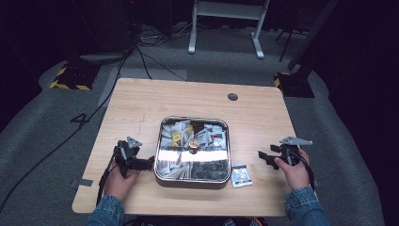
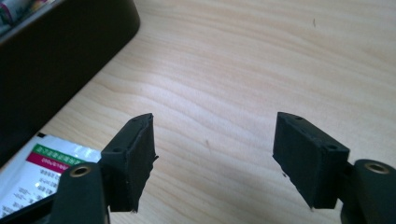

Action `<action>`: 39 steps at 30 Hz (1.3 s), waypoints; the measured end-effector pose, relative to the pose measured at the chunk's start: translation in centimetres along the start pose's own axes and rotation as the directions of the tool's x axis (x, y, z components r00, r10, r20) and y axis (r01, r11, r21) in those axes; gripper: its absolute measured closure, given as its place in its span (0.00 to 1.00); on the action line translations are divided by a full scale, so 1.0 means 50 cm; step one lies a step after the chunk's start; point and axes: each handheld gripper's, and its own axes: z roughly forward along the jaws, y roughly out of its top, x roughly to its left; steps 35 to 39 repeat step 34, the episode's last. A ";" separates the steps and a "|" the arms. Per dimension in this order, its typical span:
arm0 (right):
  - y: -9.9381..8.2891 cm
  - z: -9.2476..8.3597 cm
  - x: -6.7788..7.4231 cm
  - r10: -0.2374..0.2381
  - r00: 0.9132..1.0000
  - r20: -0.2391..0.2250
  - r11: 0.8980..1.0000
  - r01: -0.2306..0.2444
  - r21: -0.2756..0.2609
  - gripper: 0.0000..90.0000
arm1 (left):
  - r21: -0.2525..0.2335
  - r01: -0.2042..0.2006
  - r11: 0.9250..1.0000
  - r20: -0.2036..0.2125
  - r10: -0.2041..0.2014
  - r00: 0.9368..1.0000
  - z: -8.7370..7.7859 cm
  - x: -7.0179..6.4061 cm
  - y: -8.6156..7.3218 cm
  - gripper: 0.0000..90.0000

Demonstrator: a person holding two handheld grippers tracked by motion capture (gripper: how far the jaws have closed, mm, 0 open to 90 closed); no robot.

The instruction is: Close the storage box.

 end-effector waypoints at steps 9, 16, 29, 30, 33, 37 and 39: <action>-0.047 0.016 -0.020 -0.005 1.000 0.022 0.999 0.004 0.043 0.30 | 0.000 0.000 1.000 0.000 0.000 1.000 0.000 0.000 0.000 0.00; -0.061 0.021 -0.024 -0.044 0.997 0.059 0.999 0.044 0.007 0.25 | -0.001 0.000 1.000 -0.001 0.000 1.000 0.000 0.000 0.000 0.00; -0.060 0.027 -0.019 -0.061 0.993 0.103 0.998 0.058 0.038 0.12 | 0.000 0.000 1.000 -0.001 0.000 1.000 0.000 0.000 0.000 0.00; -0.060 0.027 -0.019 -0.061 0.993 0.104 0.998 0.057 0.038 0.12 | 0.000 0.000 1.000 -0.001 0.000 1.000 0.000 0.000 0.000 0.00; -0.060 0.027 -0.018 -0.056 0.992 0.110 0.998 0.052 0.038 0.11 | 0.001 0.001 1.000 -0.004 -0.001 1.000 0.000 -0.001 0.000 0.00; -0.060 0.027 -0.018 -0.053 0.992 0.114 0.998 0.049 0.039 0.11 | 0.001 0.001 1.000 -0.004 -0.001 1.000 0.000 -0.001 0.000 0.00; -0.060 0.027 -0.018 -0.053 0.992 0.114 0.998 0.049 0.039 0.11 | 0.001 0.001 1.000 -0.004 -0.001 1.000 0.000 -0.001 0.000 0.00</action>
